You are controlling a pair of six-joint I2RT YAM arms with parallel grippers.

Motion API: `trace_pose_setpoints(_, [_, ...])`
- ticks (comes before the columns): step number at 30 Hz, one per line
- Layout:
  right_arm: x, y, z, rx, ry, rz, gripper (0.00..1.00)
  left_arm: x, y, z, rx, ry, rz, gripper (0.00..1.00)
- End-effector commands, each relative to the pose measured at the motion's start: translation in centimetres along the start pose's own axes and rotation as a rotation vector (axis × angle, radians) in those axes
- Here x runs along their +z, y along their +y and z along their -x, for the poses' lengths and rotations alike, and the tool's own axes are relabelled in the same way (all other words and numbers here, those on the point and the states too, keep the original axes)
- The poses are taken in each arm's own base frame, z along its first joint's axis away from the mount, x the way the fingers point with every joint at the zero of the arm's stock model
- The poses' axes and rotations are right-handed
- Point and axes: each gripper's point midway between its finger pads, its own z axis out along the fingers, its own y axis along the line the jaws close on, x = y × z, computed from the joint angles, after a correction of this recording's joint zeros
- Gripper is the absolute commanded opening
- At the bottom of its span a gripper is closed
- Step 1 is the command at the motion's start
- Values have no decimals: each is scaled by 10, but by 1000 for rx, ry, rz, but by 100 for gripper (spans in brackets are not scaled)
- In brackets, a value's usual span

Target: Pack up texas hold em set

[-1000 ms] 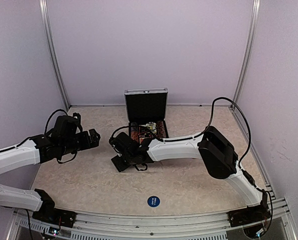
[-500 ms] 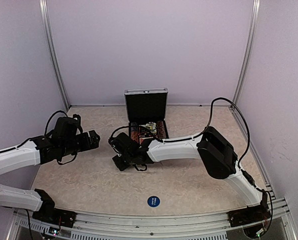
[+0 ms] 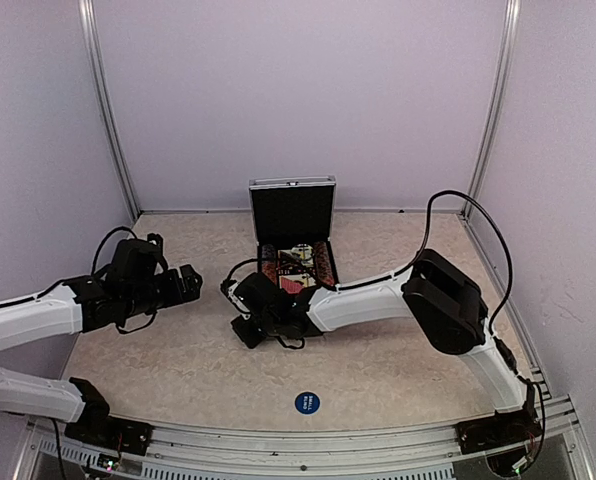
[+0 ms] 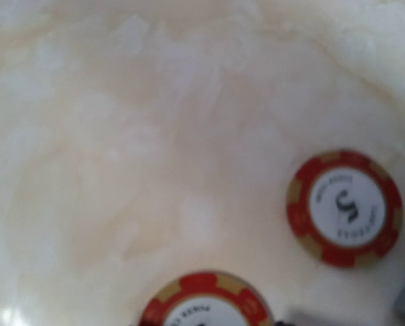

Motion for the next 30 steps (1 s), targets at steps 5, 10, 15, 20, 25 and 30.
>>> trace_pose_setpoints(5, [-22, 8, -53, -103, 123, 66, 42, 3, -14, -20, 5, 20, -40, 98])
trace_pose_setpoints(10, [-41, 10, -29, -122, 49, 86, 42, 7, -21, -33, 16, 44, -53, 98])
trace_pose_setpoints(15, [-53, 11, -21, -134, 19, 97, 42, 8, -27, -42, 24, 66, -80, 98])
trace_pose_setpoints(20, [-68, 11, -15, -152, -18, 105, 42, 8, -41, -55, 14, 112, -172, 98])
trace_pose_setpoints(25, [-89, 8, -9, -176, -73, 107, 42, 10, -55, -67, -7, 160, -258, 98])
trace_pose_setpoints(30, [-104, 8, -4, -194, -114, 111, 42, 15, -67, -80, -26, 209, -323, 97])
